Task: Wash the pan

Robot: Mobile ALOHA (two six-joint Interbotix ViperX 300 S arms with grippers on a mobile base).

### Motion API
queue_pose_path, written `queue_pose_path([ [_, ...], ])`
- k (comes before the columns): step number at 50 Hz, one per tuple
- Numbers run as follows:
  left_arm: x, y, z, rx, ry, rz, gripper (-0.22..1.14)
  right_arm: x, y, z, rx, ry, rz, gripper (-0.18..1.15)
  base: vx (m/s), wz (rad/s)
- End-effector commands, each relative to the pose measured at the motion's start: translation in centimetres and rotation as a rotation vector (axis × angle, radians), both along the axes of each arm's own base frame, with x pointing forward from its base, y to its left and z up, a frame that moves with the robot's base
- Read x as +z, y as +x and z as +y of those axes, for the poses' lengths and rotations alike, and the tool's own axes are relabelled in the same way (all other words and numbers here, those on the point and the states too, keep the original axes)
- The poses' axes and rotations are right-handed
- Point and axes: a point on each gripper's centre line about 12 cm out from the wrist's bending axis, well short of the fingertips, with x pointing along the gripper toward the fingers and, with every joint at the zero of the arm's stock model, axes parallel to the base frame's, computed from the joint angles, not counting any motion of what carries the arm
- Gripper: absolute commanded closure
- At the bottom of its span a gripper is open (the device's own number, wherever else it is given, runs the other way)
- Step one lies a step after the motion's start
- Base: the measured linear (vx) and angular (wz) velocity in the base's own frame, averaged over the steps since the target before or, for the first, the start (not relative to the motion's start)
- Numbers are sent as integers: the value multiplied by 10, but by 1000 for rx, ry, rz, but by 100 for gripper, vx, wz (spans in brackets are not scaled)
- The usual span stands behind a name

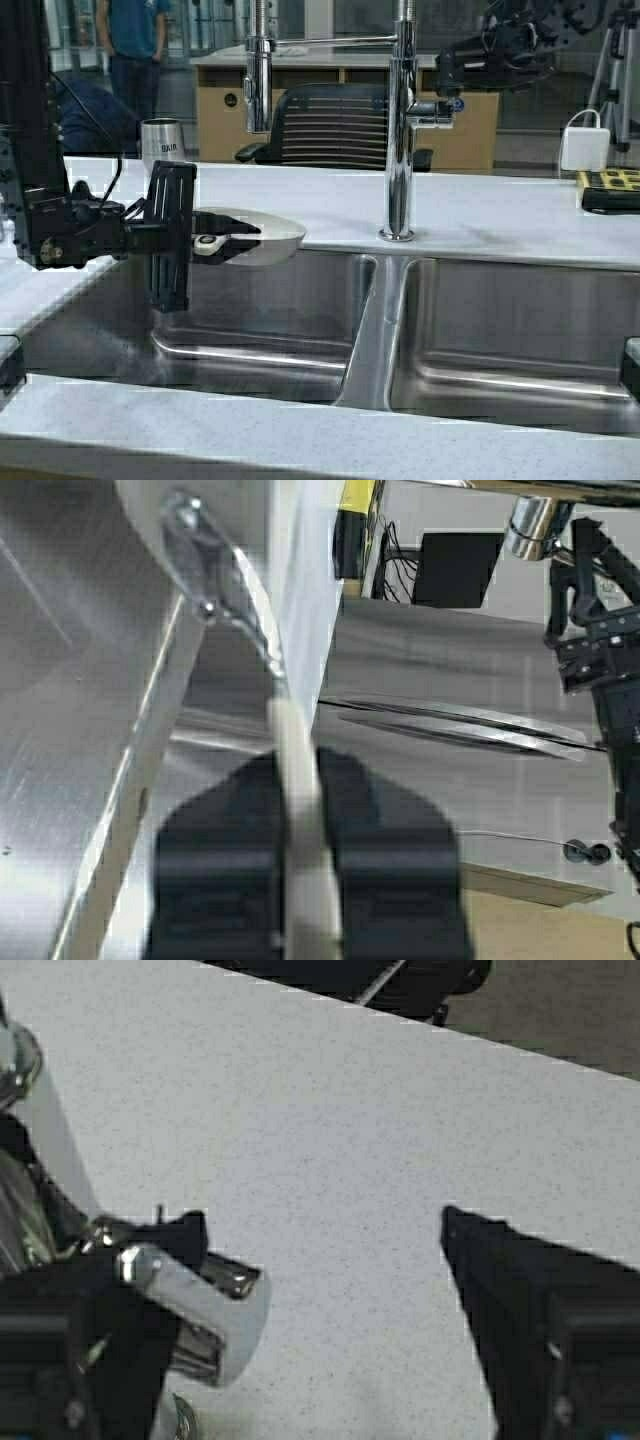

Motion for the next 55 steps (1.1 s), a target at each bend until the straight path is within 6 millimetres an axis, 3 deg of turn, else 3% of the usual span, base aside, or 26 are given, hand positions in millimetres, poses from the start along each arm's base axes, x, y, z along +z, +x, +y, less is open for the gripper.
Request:
queue_pose_path([
  [1, 9, 3, -2, -6, -11, -45, 89, 24, 8, -11, -32, 34, -54, -5, 0, 0],
  [27, 9, 4, -2, -6, -11, -48, 89, 18, 8, -57, -214, 206, 27, -5, 0, 0],
  [39, 4, 5, -2, -5, -6, -45, 89, 27, -3, -53, -201, 210, 7, -5, 0, 0],
  [55, -8, 2, -2, -8, -27, -55, 89, 57, -39, -51, -178, 220, -77, -5, 0, 0],
])
